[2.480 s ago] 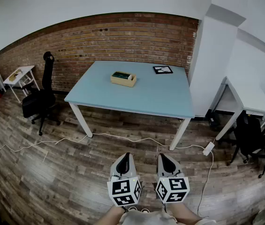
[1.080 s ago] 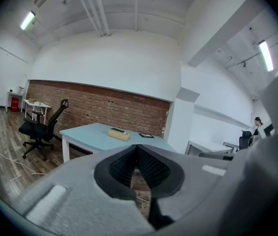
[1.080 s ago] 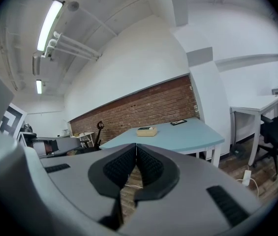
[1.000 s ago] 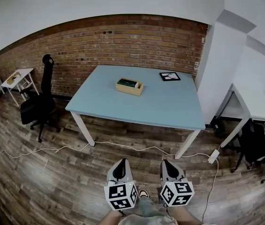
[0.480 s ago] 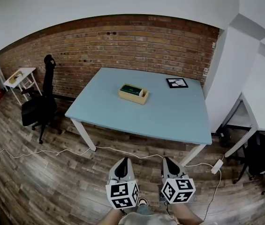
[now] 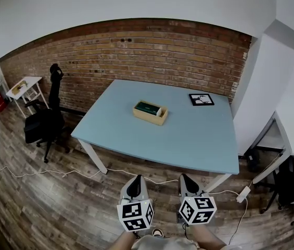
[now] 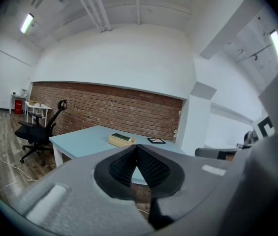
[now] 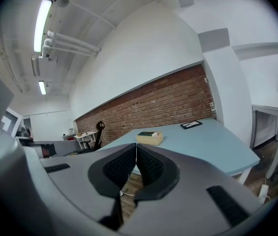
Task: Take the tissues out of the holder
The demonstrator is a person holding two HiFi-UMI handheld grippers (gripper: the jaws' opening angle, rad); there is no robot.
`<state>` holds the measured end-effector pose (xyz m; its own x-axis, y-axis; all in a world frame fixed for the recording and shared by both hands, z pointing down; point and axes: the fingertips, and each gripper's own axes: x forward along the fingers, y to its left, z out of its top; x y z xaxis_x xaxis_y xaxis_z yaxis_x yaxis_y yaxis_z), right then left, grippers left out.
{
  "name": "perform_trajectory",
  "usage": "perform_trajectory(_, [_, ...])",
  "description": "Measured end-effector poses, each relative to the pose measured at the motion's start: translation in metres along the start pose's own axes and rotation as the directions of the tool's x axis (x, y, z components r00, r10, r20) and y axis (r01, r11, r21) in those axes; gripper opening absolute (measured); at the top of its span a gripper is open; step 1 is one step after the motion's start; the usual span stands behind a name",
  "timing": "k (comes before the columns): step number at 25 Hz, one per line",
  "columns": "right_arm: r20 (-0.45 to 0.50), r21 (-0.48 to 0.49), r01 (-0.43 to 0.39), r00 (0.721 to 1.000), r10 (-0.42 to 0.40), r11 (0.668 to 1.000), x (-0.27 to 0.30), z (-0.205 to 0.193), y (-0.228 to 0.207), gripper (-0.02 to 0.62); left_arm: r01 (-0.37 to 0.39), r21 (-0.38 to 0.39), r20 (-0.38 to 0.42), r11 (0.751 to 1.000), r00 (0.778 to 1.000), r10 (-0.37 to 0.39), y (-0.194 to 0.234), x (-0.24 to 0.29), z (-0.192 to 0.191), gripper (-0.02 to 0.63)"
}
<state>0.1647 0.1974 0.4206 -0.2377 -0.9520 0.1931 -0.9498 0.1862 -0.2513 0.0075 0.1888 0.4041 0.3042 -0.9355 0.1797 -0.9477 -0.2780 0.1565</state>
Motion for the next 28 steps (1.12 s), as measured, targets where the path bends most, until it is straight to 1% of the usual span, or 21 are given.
perform_trajectory(11, [-0.029,-0.013,-0.029,0.999,0.028,1.000,0.047,0.007,-0.022,0.006,-0.019,-0.010,-0.018,1.000,1.000,0.018,0.002,0.051,-0.002,0.008])
perform_trajectory(20, [-0.053,0.008,-0.028,0.998,0.028,1.000,0.074,0.005,-0.032,0.006,-0.023,0.001,-0.042,1.000,0.999,0.023,0.008,0.077,-0.002,0.008])
perform_trajectory(28, [-0.061,0.030,0.000,0.998,0.002,1.000,0.106,0.004,-0.046,0.006,0.005,0.015,-0.052,1.000,0.999,-0.004,0.014,0.114,0.000,0.008])
